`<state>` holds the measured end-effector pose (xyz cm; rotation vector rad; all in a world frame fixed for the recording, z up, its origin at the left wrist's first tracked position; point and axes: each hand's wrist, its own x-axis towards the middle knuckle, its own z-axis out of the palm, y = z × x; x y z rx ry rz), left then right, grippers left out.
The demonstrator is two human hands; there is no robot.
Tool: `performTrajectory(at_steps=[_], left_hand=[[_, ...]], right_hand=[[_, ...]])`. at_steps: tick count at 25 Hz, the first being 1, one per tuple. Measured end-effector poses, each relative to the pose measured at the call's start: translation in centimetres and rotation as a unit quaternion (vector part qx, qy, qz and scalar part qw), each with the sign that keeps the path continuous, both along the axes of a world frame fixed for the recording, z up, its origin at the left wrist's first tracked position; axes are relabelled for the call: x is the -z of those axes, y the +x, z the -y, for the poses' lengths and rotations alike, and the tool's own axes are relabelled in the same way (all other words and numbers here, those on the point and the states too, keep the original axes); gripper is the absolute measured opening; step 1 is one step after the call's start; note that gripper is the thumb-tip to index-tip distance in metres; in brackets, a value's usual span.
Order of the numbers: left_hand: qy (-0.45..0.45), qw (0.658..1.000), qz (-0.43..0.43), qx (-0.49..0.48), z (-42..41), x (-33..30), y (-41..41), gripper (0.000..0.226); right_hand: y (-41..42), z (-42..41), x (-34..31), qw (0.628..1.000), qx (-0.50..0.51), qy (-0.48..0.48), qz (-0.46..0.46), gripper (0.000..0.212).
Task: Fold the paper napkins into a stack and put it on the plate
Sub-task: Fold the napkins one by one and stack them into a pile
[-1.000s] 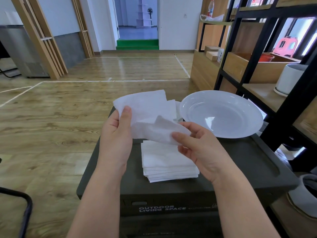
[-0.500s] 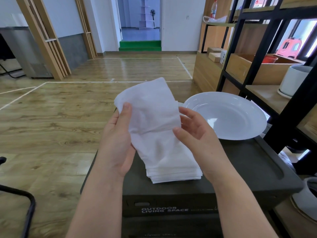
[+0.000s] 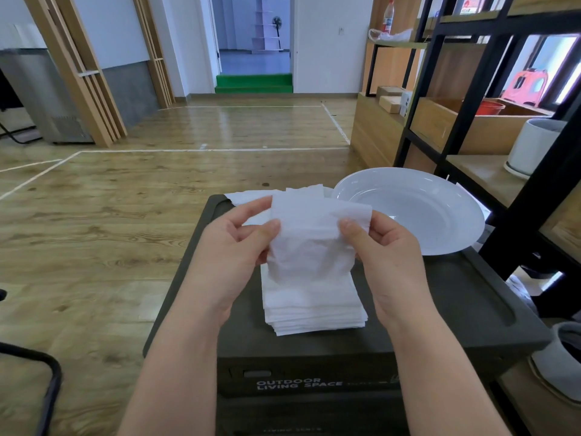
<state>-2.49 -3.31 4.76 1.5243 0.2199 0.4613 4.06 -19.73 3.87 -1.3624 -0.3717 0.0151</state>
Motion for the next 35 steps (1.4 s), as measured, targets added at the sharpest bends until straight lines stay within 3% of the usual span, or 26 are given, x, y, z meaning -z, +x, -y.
performTrajectory(at_steps=[4,9,14,17,20,23,26,30,32,35], left_hand=[[0.06,0.998,0.023,-0.023,0.0,-0.1,-0.1,0.04],[0.054,0.995,0.081,0.014,-0.1,-0.4,-0.3,0.059],[-0.057,0.998,0.041,-0.002,0.2,-0.6,-0.1,0.031],[-0.02,0.999,-0.044,0.008,0.2,-0.2,-0.1,0.047],[0.024,0.998,-0.052,0.001,0.5,-0.1,-0.1,0.019],[0.026,0.999,-0.023,-0.014,0.4,0.0,0.0,0.006],[0.026,0.999,0.02,-0.015,0.7,0.0,0.1,0.006],[0.037,0.998,0.032,-0.034,1.3,0.5,0.8,0.022],[0.099,0.99,0.021,-0.095,1.6,1.3,1.2,0.029],[0.212,0.96,-0.04,-0.177,1.8,2.4,1.6,0.027]], right_hand=[[0.2,0.3,0.0,1.0,0.005,-0.007,0.02,0.018],[0.0,0.7,-0.4,0.997,-0.029,-0.011,0.069,0.033],[0.1,0.6,-0.1,0.993,-0.009,-0.032,0.116,0.05],[0.2,0.6,0.1,0.994,-0.016,-0.038,0.105,0.056],[0.0,0.5,0.2,0.991,0.018,-0.075,0.114,0.057],[0.2,0.5,-0.2,0.995,0.015,-0.082,0.054,0.041],[0.2,0.8,-1.0,0.992,-0.093,-0.038,-0.082,0.024],[0.0,0.0,-0.1,0.991,0.017,-0.128,0.034,0.021],[0.3,-0.7,0.5,0.984,0.064,-0.155,0.056,0.032],[0.9,-1.0,1.2,0.953,0.106,-0.274,0.079,0.042]])
